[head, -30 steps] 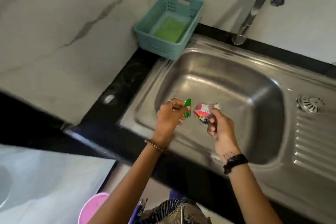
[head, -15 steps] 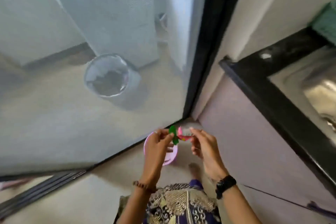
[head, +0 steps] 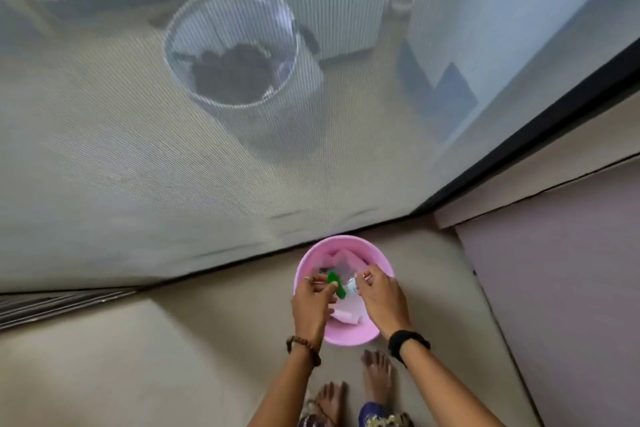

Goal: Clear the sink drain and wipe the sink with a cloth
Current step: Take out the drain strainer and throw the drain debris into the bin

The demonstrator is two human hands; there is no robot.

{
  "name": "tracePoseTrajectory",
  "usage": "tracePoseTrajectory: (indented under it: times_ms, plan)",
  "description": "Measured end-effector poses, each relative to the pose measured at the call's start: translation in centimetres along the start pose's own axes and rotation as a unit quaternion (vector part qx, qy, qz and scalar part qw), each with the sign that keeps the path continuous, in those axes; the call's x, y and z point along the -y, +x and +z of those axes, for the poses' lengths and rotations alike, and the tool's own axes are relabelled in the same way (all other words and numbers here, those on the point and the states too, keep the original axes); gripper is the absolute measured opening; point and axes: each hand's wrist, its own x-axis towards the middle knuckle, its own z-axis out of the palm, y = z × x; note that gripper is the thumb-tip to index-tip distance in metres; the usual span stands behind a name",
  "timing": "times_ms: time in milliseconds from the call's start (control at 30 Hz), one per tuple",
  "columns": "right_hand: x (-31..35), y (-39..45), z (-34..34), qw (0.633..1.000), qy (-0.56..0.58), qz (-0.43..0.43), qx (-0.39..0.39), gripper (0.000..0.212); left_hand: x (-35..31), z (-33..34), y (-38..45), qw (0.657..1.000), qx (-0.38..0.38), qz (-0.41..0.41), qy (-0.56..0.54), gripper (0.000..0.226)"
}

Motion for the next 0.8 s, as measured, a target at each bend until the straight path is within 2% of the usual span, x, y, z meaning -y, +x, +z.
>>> tracePoseTrajectory:
  times_ms: [133, 200, 267, 333, 433, 500, 600, 667, 800]
  plan:
    - [-3.6, 4.3, 5.3, 0.997, -0.006, 0.015, 0.069, 0.024, 5.5, 2.7, 5.7, 0.997, 0.053, 0.012, 0.045, 0.009]
    - [-3.9, 4.2, 5.6, 0.998, 0.004, 0.017, 0.063, 0.024, 6.2, 3.0, 5.6, 0.995, 0.063, 0.015, 0.073, 0.013]
    - [-2.8, 2.6, 4.1, 0.996, 0.067, 0.035, 0.040, 0.020, 5.1, 2.5, 3.4, 0.998, 0.045, -0.012, 0.035, 0.007]
    - [-0.4, -0.4, 0.9, 0.981, 0.184, 0.064, 0.020, 0.022, 1.9, 1.7, -0.1, 0.996, 0.042, -0.063, -0.052, 0.016]
    - [4.2, -6.7, -6.4, 0.917, 0.384, 0.108, 0.000, 0.026, -5.7, 0.6, -6.8, 0.955, 0.057, -0.139, -0.254, 0.033]
    - [7.4, -12.0, -12.8, 0.872, 0.476, 0.114, 0.002, 0.028, -11.4, 0.0, -12.8, 0.933, 0.077, -0.154, -0.317, 0.036]
    - [10.8, -19.6, -21.9, 0.802, 0.591, 0.081, 0.019, 0.030, -19.2, -0.3, -21.9, 0.918, 0.145, -0.135, -0.344, 0.033]
    - [12.0, -23.6, -27.0, 0.769, 0.637, 0.050, 0.025, 0.029, -23.3, 0.0, -26.8, 0.903, 0.209, -0.120, -0.355, 0.031]
    - [11.6, -30.9, -35.5, 0.733, 0.679, -0.023, -0.032, 0.030, -29.2, 2.4, -35.9, 0.873, 0.344, -0.081, -0.335, 0.029]
